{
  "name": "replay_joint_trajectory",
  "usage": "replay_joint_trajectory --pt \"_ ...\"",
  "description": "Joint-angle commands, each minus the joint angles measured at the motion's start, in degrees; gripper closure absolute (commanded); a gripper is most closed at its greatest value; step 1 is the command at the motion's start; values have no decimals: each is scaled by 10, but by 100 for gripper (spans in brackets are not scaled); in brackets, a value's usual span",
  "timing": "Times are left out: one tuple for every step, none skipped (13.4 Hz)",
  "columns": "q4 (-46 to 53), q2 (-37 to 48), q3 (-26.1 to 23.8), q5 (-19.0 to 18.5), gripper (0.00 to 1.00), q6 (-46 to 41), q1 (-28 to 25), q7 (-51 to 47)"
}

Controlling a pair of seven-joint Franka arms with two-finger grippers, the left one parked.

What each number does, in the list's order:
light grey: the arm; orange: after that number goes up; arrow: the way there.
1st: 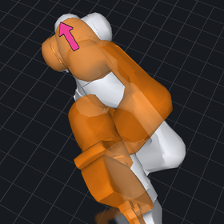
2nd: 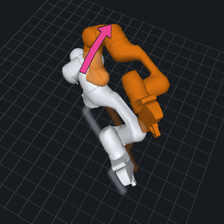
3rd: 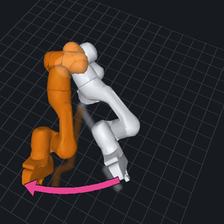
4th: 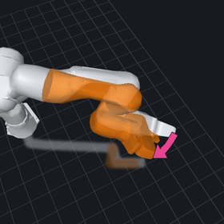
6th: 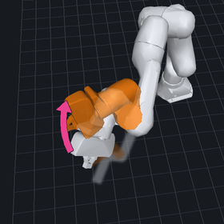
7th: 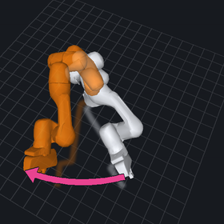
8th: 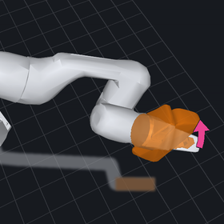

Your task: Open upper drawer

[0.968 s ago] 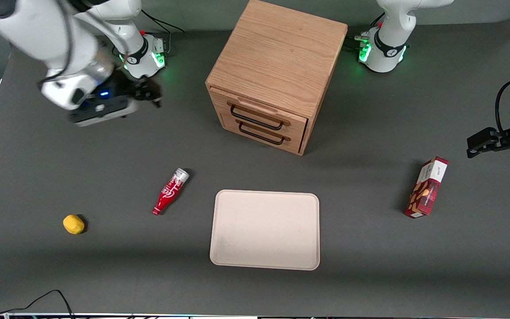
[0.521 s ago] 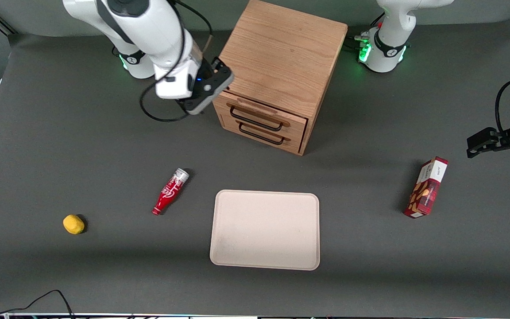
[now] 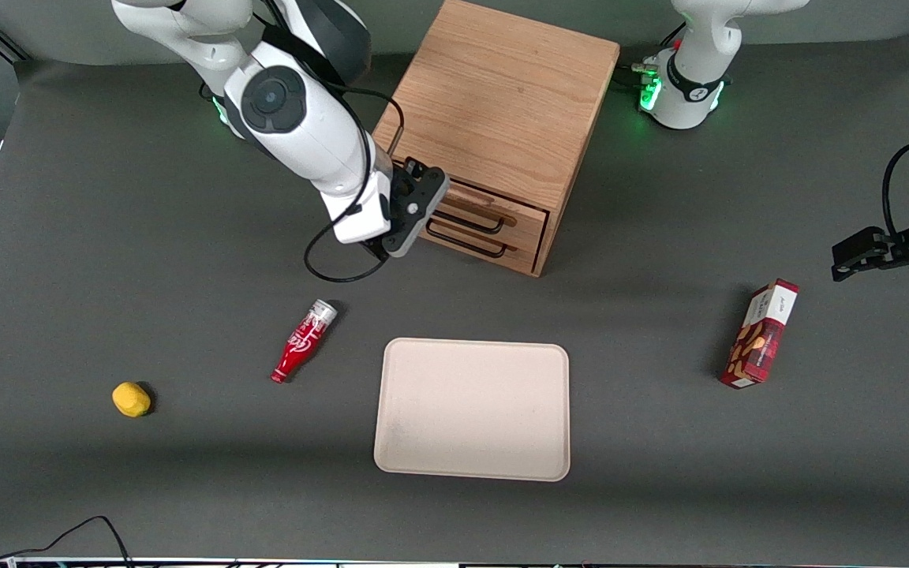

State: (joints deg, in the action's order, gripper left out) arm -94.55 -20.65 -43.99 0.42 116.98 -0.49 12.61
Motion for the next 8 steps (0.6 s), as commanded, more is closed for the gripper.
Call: replay_joint_trajectory --pt "12 -29 -12 -23 0 18 -10 3" --pt "11 -29 -12 -24 0 19 -15 3" --pt "9 -30 -12 -24 0 20 -15 3" --pt "5 -33 -12 -27 0 22 -17 3" --pt "2 -33 -12 -32 0 28 -17 3" --pt "-9 -33 -12 -33 0 35 -18 3" --pt "-19 -33 -12 -33 0 48 -17 3" --pt "-27 -33 -12 -38 0 55 -18 3"
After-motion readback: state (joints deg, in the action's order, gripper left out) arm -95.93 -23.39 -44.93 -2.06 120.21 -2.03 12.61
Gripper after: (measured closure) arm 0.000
